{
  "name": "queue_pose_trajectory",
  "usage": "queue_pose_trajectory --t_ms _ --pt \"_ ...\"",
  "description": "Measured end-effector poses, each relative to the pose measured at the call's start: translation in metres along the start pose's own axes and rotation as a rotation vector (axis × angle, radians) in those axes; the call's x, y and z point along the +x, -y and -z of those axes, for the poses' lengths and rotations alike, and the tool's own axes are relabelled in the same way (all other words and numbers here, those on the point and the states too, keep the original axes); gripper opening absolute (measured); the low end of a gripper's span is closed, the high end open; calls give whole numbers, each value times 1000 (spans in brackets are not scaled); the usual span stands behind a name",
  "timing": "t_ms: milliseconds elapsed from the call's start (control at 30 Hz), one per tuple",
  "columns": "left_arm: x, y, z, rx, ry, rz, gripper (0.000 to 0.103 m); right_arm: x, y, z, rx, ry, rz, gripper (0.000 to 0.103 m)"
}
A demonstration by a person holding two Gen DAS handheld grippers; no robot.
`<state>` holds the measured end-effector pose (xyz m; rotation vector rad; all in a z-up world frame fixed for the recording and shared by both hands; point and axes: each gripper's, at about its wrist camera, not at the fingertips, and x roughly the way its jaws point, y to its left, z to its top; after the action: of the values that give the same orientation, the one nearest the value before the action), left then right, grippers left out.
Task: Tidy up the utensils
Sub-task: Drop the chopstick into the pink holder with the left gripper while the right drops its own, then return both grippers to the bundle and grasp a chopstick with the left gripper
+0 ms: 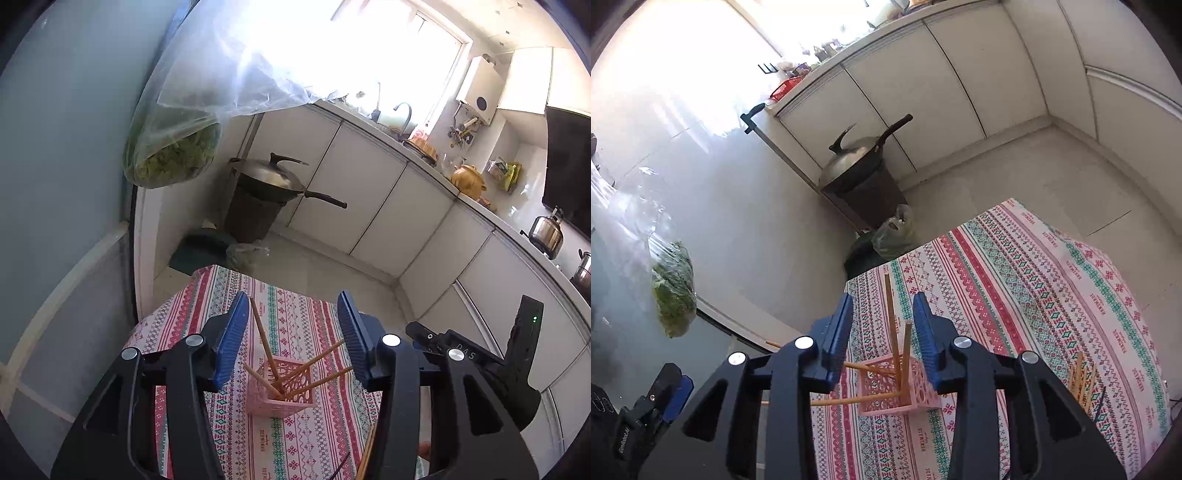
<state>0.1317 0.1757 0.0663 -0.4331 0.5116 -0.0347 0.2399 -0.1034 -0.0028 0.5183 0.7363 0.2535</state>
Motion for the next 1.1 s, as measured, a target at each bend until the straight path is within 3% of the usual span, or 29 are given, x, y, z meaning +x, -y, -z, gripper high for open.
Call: queue_pose_trajectory --t_ms 67,167,333,567,700,833,967,1100 --pt "1 5 2 13 -8 4 53 -9 -10 3 -76 30 34 38" --pt "3 20 10 60 -14 -6 54 -24 -24 12 -183 101 104 51" --pt "0 44 21 143 5 -18 66 -51 -39 31 -362 227 244 65" --pt "6 69 49 233 -30 -53 73 -79 -18 44 -383 291 366 86" --pt "18 76 65 260 -67 -71 83 -88 6 48 -374 299 459 96" --pt "41 85 87 294 -175 -66 96 -89 40 48 -359 229 538 96" --pt "80 97 115 359 -352 -81 96 -90 97 47 -278 111 612 96" --pt "127 112 153 416 -559 -96 96 -95 160 48 -98 -22 616 96"
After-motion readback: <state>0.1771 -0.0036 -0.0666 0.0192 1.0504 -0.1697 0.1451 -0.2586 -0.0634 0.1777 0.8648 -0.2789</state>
